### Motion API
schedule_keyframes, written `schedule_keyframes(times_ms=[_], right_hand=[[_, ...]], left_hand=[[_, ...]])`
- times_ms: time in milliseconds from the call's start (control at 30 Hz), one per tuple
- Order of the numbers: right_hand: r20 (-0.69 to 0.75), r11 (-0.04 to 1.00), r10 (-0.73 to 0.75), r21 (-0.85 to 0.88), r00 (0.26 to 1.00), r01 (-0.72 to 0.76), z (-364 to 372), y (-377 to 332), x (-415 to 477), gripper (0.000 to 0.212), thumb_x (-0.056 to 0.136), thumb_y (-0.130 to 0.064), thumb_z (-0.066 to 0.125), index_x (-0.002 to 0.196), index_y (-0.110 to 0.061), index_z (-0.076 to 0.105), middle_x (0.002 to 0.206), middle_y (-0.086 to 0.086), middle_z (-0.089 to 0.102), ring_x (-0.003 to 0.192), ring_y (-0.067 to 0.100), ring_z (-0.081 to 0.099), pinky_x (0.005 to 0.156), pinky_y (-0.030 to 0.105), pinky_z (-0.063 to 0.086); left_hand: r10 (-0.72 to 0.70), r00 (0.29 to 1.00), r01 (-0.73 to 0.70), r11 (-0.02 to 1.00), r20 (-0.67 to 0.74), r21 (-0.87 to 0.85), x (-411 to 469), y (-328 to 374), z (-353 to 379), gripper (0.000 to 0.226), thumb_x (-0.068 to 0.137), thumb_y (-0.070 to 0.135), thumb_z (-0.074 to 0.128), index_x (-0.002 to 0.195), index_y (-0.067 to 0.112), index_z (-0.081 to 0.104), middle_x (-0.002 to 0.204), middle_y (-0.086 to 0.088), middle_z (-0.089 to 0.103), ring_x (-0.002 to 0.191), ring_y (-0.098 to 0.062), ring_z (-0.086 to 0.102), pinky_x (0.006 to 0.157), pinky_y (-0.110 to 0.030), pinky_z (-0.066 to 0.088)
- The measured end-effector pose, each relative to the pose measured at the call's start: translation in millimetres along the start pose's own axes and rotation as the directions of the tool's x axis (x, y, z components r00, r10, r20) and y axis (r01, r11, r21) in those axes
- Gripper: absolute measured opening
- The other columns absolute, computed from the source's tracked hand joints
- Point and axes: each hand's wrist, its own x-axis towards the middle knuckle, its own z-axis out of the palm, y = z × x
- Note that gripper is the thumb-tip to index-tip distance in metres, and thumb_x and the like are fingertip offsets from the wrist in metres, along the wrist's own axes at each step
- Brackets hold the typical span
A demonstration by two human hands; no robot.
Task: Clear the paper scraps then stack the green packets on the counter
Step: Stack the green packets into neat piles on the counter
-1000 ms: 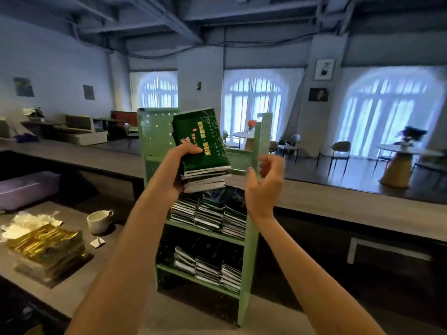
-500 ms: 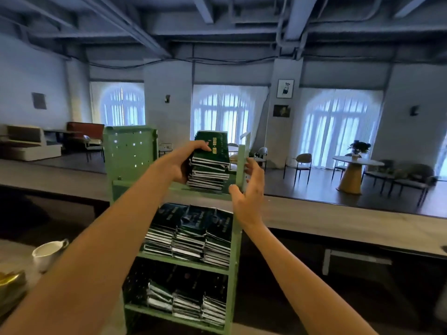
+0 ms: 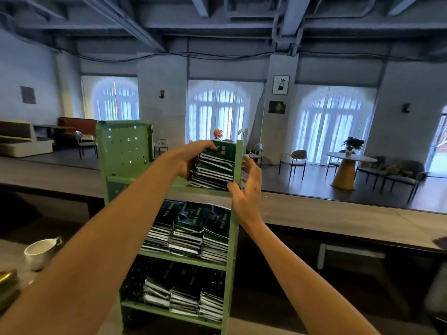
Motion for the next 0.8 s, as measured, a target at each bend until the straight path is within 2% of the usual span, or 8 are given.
schedule_keyframes(times_ms=[67, 133, 233, 433, 533, 600, 667, 800], right_hand=[[0.008, 1.0, 0.021, 0.009, 1.0, -0.021, -1, 0, -1, 0.062, 0.071, -0.007, 0.052, 0.125, -0.032, 0.035, 0.117, -0.024, 0.04, 0.113, 0.01, 0.046, 0.1, 0.048, 0.044], [0.013, 0.999, 0.033, 0.01, 0.999, -0.034, -1, -2, -1, 0.063, 0.071, -0.008, 0.053, 0.123, -0.037, 0.034, 0.117, -0.024, 0.039, 0.113, 0.012, 0.046, 0.099, 0.049, 0.044], [0.021, 0.999, 0.05, 0.006, 0.999, -0.05, -1, -3, -1, 0.062, 0.071, -0.01, 0.052, 0.126, -0.03, 0.035, 0.116, -0.02, 0.04, 0.112, 0.013, 0.045, 0.1, 0.046, 0.043], [0.054, 0.997, 0.078, 0.009, 0.996, -0.078, -4, -6, 0, 0.066, 0.071, -0.012, 0.051, 0.135, -0.014, 0.037, 0.124, -0.003, 0.041, 0.118, 0.017, 0.044, 0.102, 0.046, 0.042], [0.072, 0.997, 0.083, -0.005, 0.994, -0.083, -5, -5, 0, 0.067, 0.072, -0.014, 0.051, 0.137, -0.013, 0.036, 0.125, -0.002, 0.039, 0.119, 0.018, 0.042, 0.102, 0.048, 0.042], [0.074, 0.996, 0.094, -0.001, 0.993, -0.094, -5, -5, -1, 0.068, 0.072, -0.015, 0.051, 0.138, -0.014, 0.035, 0.126, -0.003, 0.038, 0.122, 0.02, 0.042, 0.102, 0.05, 0.041], [0.076, 0.995, 0.102, -0.001, 0.992, -0.102, -5, -6, -2, 0.068, 0.073, -0.016, 0.05, 0.139, -0.015, 0.035, 0.126, -0.004, 0.038, 0.123, 0.021, 0.041, 0.102, 0.05, 0.041], [0.079, 0.994, 0.112, -0.005, 0.991, -0.112, -6, -10, -1, 0.069, 0.073, -0.016, 0.048, 0.14, -0.012, 0.034, 0.126, -0.003, 0.037, 0.122, 0.02, 0.042, 0.103, 0.049, 0.041]], left_hand=[[0.039, 0.997, -0.044, 0.996, -0.06, -0.079, 2, -5, -2, 0.024, 0.089, 0.035, 0.049, 0.093, 0.011, 0.051, 0.091, -0.009, 0.061, 0.082, -0.024, 0.06, 0.073, -0.035, 0.052], [0.076, 0.992, -0.089, 0.986, -0.098, -0.137, 7, -11, -6, 0.03, 0.09, 0.041, 0.044, 0.097, 0.013, 0.05, 0.101, -0.012, 0.058, 0.089, -0.026, 0.059, 0.081, -0.039, 0.053], [0.095, 0.993, -0.109, 0.973, -0.075, -0.203, 6, -16, -3, 0.04, 0.095, 0.046, 0.034, 0.103, 0.012, 0.053, 0.105, -0.014, 0.058, 0.097, -0.027, 0.059, 0.092, -0.043, 0.049], [0.114, 0.989, -0.093, 0.975, 0.095, -0.2, -11, -15, 17, 0.063, 0.098, 0.056, 0.017, 0.107, 0.009, 0.056, 0.108, -0.016, 0.062, 0.096, -0.028, 0.061, 0.079, -0.039, 0.051], [0.119, 0.989, -0.097, 0.971, 0.089, -0.221, -13, -16, 15, 0.07, 0.093, 0.064, 0.016, 0.109, 0.008, 0.054, 0.104, -0.016, 0.063, 0.093, -0.026, 0.062, 0.072, -0.036, 0.051], [0.136, 0.989, -0.117, 0.963, 0.062, -0.244, -12, -21, 9, 0.072, 0.091, 0.067, 0.023, 0.118, 0.007, 0.052, 0.111, -0.018, 0.064, 0.098, -0.027, 0.063, 0.07, -0.036, 0.051], [0.184, 0.98, -0.16, 0.956, 0.076, -0.247, -15, -26, 5, 0.062, 0.092, 0.06, 0.034, 0.124, 0.009, 0.05, 0.117, -0.017, 0.063, 0.101, -0.026, 0.064, 0.071, -0.035, 0.052], [0.297, 0.946, -0.294, 0.955, 0.131, -0.041, -19, -32, 8, 0.027, 0.094, 0.022, 0.049, 0.12, 0.015, 0.049, 0.116, -0.011, 0.062, 0.1, -0.02, 0.063, 0.077, -0.026, 0.051]])
